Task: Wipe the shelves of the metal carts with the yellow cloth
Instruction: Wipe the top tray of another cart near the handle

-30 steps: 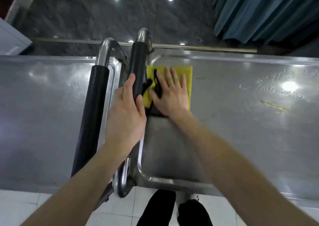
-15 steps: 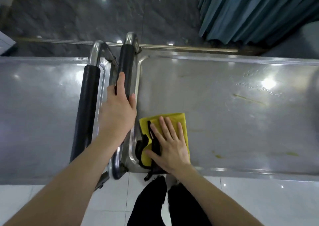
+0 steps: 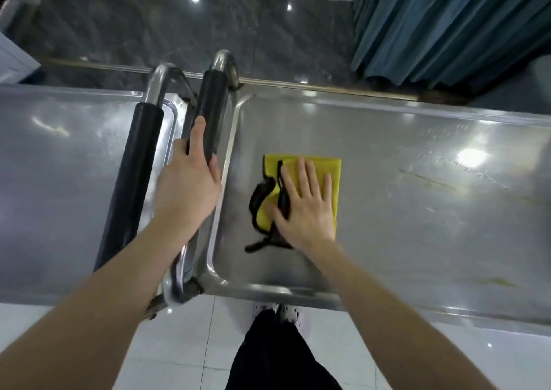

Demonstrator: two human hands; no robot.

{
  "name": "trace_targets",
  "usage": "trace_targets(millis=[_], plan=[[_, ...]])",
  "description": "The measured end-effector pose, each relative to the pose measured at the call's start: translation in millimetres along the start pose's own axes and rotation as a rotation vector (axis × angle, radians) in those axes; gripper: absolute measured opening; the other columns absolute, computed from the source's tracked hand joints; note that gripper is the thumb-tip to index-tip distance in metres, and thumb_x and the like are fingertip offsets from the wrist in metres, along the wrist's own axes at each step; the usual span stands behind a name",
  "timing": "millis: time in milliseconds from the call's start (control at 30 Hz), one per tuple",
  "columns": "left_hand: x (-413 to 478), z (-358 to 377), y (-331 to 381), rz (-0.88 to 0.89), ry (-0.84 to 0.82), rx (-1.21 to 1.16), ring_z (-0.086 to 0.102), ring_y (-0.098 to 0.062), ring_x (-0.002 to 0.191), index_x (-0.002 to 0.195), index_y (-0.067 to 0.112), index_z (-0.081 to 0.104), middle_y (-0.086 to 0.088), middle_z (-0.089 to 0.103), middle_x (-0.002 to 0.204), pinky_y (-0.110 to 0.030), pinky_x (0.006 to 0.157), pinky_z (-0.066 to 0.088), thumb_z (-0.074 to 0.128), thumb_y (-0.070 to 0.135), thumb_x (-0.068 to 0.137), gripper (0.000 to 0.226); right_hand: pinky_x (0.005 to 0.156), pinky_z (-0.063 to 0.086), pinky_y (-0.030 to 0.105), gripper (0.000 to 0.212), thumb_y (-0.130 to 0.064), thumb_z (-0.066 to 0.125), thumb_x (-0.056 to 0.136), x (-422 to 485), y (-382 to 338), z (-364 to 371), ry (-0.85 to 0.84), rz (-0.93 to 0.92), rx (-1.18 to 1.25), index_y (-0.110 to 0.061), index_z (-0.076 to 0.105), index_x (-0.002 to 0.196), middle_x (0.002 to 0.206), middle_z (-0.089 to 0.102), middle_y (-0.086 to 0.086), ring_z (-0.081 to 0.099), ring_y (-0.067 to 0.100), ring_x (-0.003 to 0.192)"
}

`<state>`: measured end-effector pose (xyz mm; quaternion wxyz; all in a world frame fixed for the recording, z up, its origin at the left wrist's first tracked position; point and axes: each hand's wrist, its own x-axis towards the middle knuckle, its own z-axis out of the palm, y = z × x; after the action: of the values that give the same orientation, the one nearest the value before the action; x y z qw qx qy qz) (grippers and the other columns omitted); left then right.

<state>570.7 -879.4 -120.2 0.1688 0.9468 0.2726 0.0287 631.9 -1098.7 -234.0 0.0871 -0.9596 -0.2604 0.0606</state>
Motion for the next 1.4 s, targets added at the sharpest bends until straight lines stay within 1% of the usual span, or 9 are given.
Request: trace_targets(millis=[167,333,500,633,833,1000,1167,1267,1400], plan=[[-2,-3,4,-0.016,-0.006,0.004,0.053,-0.027,0.078,0.171,0.027,0.010,-0.021,0.053,0.142,-0.043,0.068,0.048,0.046,0.034,0.112,0.070,0.130,0.004,0.064,0.092,-0.088,0.030,0.097,-106,2,-7,-0.139,-0.069,-0.009,-0.039,0.005,0.171,0.180,-0.006,0.003,-0.011,0.025,0.165],[1,5,2,0.003,0.042,0.051,0.050,-0.026,0.070,0.171,0.022,0.018,-0.023,0.057,0.132,-0.040,0.061,0.040,0.050,0.030,0.110,0.069,0.130,0.004,0.062,0.101,-0.090,0.032,0.092,78,41,-12,0.005,0.050,-0.016,-0.030,0.018,0.171,0.179,0.012,0.002,0.004,0.023,0.166],[3,9,-4,0.039,0.060,0.038,0.056,-0.029,0.068,0.169,0.021,0.022,-0.022,0.059,0.122,-0.042,0.060,0.047,0.053,0.029,0.109,0.068,0.131,-0.002,0.059,0.106,-0.095,0.016,0.090,197,66,-25,-0.003,0.145,-0.042,-0.027,0.013,0.172,0.180,-0.002,0.002,-0.008,0.022,0.166],[2,5,-1,0.015,0.041,0.030,0.058,-0.034,0.071,0.169,0.024,0.018,-0.023,0.057,0.127,-0.045,0.061,0.047,0.051,0.029,0.109,0.069,0.130,0.003,0.061,0.094,-0.085,0.029,0.097,86,46,-12,0.048,0.072,-0.008,-0.027,0.023,0.170,0.180,0.007,0.009,-0.001,0.026,0.166],[-1,3,3,0.023,0.033,0.033,0.060,-0.039,0.070,0.170,0.021,0.018,-0.025,0.055,0.132,-0.044,0.059,0.046,0.050,0.029,0.109,0.069,0.131,0.007,0.061,0.091,-0.085,0.038,0.097,-108,28,-10,-0.071,-0.004,-0.002,-0.035,0.016,0.171,0.180,0.001,0.006,-0.004,0.026,0.166],[2,7,1,0.009,0.039,0.069,0.061,-0.039,0.068,0.170,0.023,0.017,-0.024,0.056,0.132,-0.045,0.058,0.050,0.051,0.030,0.109,0.070,0.131,0.008,0.059,0.091,-0.086,0.042,0.093,61,68,-17,0.026,0.064,-0.010,-0.034,0.033,0.167,0.178,0.016,0.008,0.008,0.025,0.166],[5,9,-2,0.018,0.055,0.038,0.062,-0.037,0.069,0.169,0.025,0.017,-0.021,0.056,0.128,-0.053,0.061,0.058,0.052,0.031,0.109,0.070,0.131,-0.004,0.059,0.101,-0.094,0.016,0.091,194,97,-33,-0.016,0.162,-0.052,-0.033,0.014,0.171,0.180,-0.003,0.004,-0.008,0.022,0.166],[4,6,0,0.020,0.051,0.038,0.061,-0.036,0.069,0.169,0.025,0.016,-0.021,0.056,0.127,-0.053,0.062,0.058,0.051,0.031,0.109,0.070,0.131,0.001,0.060,0.097,-0.090,0.021,0.094,150,84,-27,0.027,0.122,-0.044,-0.031,0.019,0.171,0.180,0.002,0.006,-0.003,0.023,0.166],[1,1,5,0.025,0.033,0.032,0.063,-0.037,0.074,0.169,0.027,0.011,-0.022,0.054,0.135,-0.053,0.064,0.059,0.049,0.031,0.109,0.071,0.130,0.006,0.061,0.090,-0.082,0.036,0.099,-11,47,-10,0.021,0.038,-0.008,-0.031,0.020,0.171,0.180,0.007,0.007,0.000,0.025,0.166]])
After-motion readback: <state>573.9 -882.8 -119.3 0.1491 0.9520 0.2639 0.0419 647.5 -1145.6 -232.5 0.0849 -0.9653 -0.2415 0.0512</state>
